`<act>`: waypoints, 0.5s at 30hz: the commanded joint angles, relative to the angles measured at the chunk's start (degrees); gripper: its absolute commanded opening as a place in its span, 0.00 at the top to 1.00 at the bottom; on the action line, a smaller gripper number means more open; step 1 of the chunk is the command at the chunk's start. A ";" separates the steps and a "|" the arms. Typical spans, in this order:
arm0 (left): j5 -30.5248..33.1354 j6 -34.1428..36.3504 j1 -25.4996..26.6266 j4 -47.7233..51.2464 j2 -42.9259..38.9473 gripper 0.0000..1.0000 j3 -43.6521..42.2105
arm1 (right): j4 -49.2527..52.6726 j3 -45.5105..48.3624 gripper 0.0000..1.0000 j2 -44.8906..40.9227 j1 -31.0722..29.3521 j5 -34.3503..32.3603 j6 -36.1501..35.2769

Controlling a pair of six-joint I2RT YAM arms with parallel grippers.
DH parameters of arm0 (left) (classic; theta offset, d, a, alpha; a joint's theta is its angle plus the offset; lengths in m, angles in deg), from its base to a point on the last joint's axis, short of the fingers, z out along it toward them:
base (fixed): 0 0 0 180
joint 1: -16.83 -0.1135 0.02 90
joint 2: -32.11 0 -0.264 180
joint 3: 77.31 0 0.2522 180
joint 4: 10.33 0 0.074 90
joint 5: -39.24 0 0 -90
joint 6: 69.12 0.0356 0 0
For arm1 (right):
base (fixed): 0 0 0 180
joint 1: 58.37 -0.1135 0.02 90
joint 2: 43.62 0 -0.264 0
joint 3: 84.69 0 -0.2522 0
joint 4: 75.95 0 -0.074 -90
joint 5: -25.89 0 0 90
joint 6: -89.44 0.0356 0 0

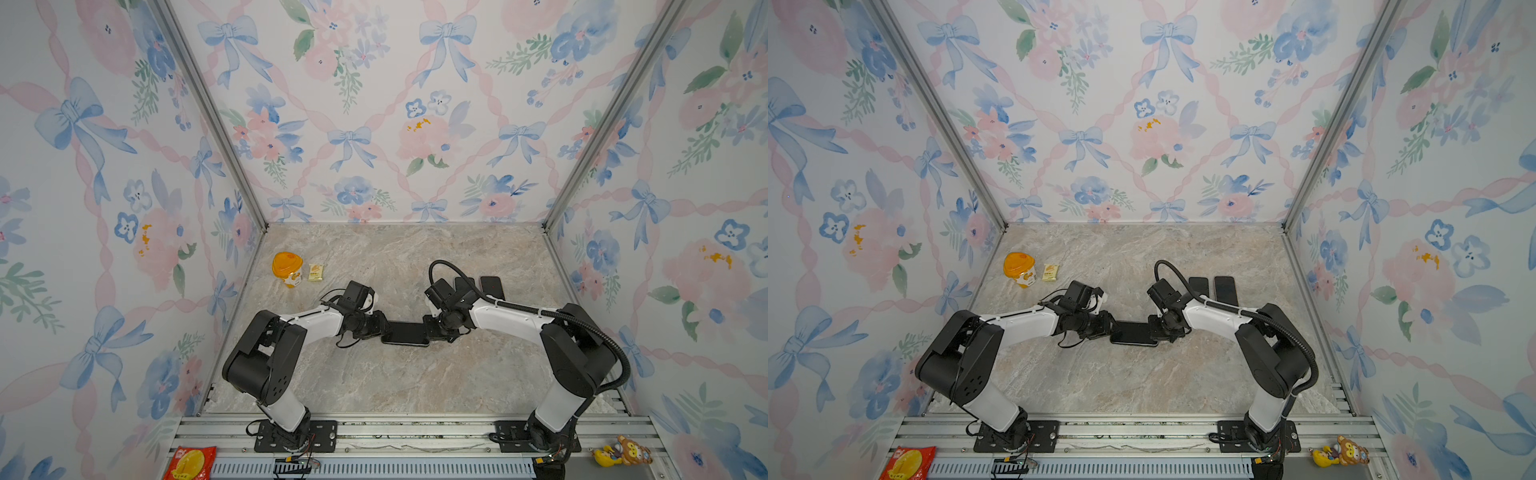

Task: Put the phone into the phone case

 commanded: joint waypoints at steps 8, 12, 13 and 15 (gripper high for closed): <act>-1.09 1.01 2.17 0.74 3.19 0.60 2.10 | -5.99 1.09 0.84 4.23 -3.01 5.00 1.84; -1.26 0.92 2.72 0.59 3.48 0.61 2.37 | -7.97 1.63 0.84 5.07 -3.42 6.15 4.06; -1.42 0.85 2.88 0.50 3.46 0.61 2.38 | -8.48 1.84 0.85 5.38 -3.63 6.44 4.28; -1.74 0.65 3.07 0.12 3.54 0.61 2.38 | -9.65 2.26 0.85 5.91 -3.90 7.14 4.97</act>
